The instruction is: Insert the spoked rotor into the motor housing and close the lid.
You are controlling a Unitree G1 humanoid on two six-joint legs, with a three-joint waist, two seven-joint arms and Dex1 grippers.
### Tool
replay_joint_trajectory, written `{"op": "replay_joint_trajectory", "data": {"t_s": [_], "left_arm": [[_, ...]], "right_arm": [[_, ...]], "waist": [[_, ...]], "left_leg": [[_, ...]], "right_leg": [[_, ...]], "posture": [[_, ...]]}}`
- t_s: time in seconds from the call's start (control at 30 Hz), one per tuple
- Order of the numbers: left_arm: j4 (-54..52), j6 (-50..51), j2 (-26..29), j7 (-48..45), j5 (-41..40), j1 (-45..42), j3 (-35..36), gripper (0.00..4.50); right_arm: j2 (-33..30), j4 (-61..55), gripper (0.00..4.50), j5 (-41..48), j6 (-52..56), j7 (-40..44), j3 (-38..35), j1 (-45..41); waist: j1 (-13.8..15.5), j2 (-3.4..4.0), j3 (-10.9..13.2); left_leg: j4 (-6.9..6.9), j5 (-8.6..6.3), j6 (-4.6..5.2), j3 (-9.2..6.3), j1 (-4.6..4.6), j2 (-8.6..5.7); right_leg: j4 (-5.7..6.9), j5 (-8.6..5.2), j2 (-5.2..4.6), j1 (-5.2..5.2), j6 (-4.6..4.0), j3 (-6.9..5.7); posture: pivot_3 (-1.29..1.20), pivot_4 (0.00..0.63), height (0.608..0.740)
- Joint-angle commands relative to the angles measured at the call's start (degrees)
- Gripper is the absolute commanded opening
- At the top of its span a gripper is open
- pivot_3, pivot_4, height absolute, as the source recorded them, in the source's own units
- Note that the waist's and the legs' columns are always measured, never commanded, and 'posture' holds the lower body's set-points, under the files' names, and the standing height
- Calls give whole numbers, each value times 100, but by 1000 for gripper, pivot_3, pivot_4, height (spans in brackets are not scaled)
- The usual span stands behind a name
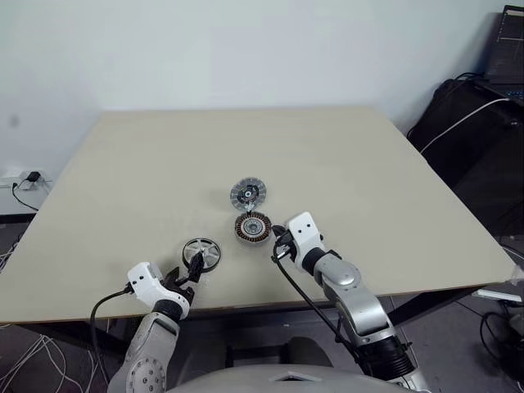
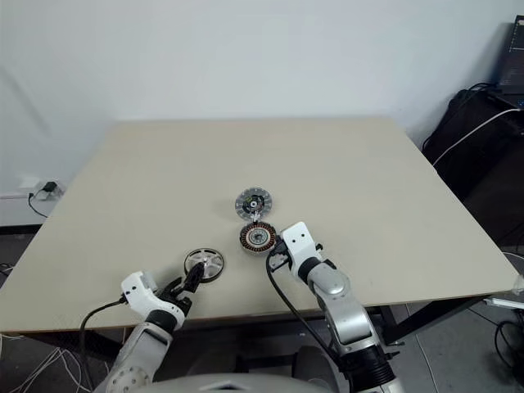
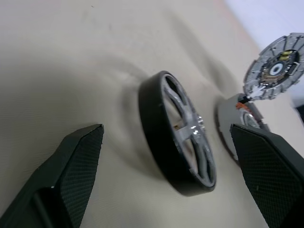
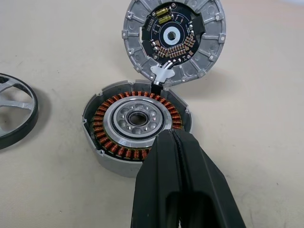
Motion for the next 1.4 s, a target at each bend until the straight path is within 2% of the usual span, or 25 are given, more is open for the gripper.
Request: {"op": "replay_joint_trajectory", "data": {"t_s": [0.03, 0.1, 0.2, 0.5, 0.57, 0.83, 1.03, 1.27, 1.4], "left_arm": [[57, 89, -250, -35, -279, -244, -16, 4500], [110, 123, -252, -32, -379, -292, -1, 4500], [155, 181, -249, -29, -566, -328, 19, 3948], [121, 141, -255, 68, -723, -220, 99, 958], [107, 112, -249, 110, -785, -196, 116, 531], [-173, -415, -266, 250, -928, -407, 391, 458], [-369, -581, -128, -36, -1531, -1242, 534, 458], [324, -110, -254, -334, -1967, -2129, 132, 458], [634, 97, -449, -514, -2221, -2357, -114, 458]], "right_arm": [[33, -258, 36, 59, -7, -33, -21, -52], [38, -249, 36, 55, -9, -34, -20, -57], [44, -240, 0, 51, -6, -47, -30, -58], [24, -225, 0, 43, -1, -81, -52, -1], [22, -214, 0, 42, 9, -90, -38, -7], [10, -182, 0, 42, 36, -82, -19, -39], [-3, -151, 0, 49, 46, -69, -18, -102], [-22, -226, 0, 61, 51, -63, -1, -90], [-52, -342, 0, 62, 53, -113, -39, 21]], "waist": [[1, 1, 0], [0, 0, 0], [0, 0, 0], [0, -1, -6], [-18, 1, -12], [-44, -2, -10], [47, -15, -1], [24, -17, -4], [4, -18, -4]], "left_leg": [[0, 0, 0, 0, 0, 0], [0, 0, 0, 0, 1, 0], [0, 0, 0, 0, 1, 0], [0, 0, 0, 0, 0, 0], [0, 0, 0, 0, 5, 0], [0, 0, -1, 0, 6, 3], [3, 0, 0, -1, -2, -2], [4, 17, 29, 1, -1, -6], [3, 18, 29, -1, -1, -2]], "right_leg": [[0, 0, 0, 0, 0, 0], [0, 0, 1, 0, 0, 0], [0, 0, 1, 1, -1, 1], [0, 1, 0, 0, -1, 1], [0, 0, -1, 4, -1, 2], [3, 1, 3, 1, -1, 6], [1, 2, -3, 2, -3, 0], [-11, 22, 13, 9, -29, 7], [-10, 22, 28, 18, -30, 16]], "posture": [[0, 0, 740], [0, 0, 740], [0, 0, 740], [0, 0, 740], [0, 0, 740], [0, 0, 740], [0, 0, 740], [0, 0, 740], [0, 0, 740]]}}
